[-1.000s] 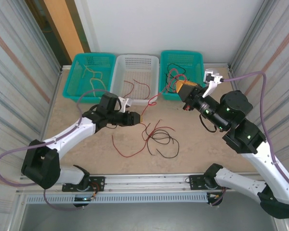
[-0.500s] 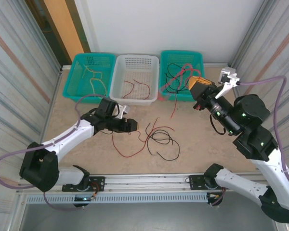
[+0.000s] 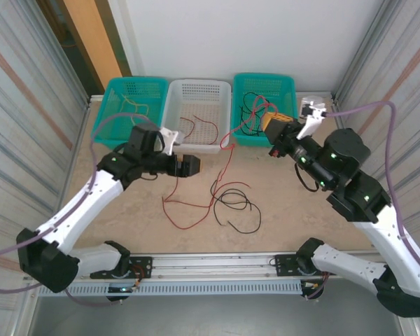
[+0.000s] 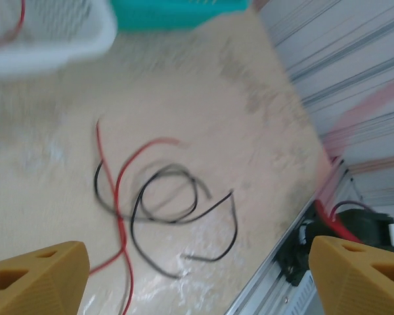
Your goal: Untangle the cables
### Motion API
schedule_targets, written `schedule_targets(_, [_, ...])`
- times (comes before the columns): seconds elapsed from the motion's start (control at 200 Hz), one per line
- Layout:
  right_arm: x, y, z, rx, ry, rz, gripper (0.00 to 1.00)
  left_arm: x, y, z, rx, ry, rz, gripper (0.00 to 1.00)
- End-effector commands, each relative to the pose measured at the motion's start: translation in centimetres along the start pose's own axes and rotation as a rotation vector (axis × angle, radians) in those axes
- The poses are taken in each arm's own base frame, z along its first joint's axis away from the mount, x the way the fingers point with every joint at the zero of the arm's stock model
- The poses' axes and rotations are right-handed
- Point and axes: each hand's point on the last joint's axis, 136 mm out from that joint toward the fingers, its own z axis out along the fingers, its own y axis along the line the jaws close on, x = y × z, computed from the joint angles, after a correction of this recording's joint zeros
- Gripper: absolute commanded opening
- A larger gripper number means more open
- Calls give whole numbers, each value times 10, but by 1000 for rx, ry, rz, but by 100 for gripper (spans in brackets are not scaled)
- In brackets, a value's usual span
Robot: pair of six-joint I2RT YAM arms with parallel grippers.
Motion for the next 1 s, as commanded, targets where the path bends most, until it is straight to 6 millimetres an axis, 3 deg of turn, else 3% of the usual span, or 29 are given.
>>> schedule_targets(0.0, [13, 0, 8, -10, 51, 28, 0, -22, -26, -31, 23, -55, 118, 88])
schedule_targets(0.19, [30, -3, 18, -6, 98, 46, 0, -43, -67, -59, 140, -138, 179, 86])
schedule_targets(0.426, [40, 2, 26, -37, 131, 72, 0, -48, -113, -64, 318, -189, 244, 81])
schedule_targets(0.752, [45, 8, 31, -67, 145, 96, 0, -48, -112, -38, 343, -135, 208, 72])
schedule_targets(0.997, [48, 12, 35, -85, 159, 104, 0, -52, -106, -25, 328, -120, 182, 39])
